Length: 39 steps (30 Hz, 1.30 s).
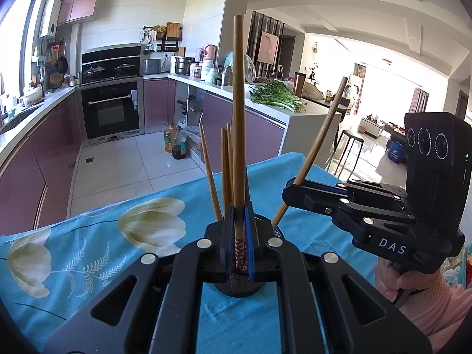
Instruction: Organize utensils
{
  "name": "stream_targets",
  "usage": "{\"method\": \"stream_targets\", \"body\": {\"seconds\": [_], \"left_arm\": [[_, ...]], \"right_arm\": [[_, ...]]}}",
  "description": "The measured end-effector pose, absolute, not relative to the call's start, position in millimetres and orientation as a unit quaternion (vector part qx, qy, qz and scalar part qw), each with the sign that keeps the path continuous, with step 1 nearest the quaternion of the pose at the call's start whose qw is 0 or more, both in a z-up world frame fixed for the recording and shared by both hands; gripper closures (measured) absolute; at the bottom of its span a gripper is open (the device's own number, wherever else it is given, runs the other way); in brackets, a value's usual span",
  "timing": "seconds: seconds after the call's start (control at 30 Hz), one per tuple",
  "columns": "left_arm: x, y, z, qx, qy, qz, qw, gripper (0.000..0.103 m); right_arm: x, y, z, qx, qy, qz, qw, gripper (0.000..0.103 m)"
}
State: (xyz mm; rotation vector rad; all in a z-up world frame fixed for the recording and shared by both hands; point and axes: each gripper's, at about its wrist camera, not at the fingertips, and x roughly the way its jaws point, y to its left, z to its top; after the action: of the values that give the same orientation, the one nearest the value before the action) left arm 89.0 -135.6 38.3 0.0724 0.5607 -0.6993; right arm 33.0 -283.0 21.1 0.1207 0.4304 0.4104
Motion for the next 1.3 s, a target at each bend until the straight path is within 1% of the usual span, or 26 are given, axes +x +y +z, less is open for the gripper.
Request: {"method": "stream_targets", "body": {"seconds": [1.3], "left_arm": [[113, -151, 4, 0.062, 0.315, -0.327, 0.889, 0.095]], "right_arm": [[55, -283, -10, 0.065, 0.252, 0.2, 0.945, 0.096]]}}
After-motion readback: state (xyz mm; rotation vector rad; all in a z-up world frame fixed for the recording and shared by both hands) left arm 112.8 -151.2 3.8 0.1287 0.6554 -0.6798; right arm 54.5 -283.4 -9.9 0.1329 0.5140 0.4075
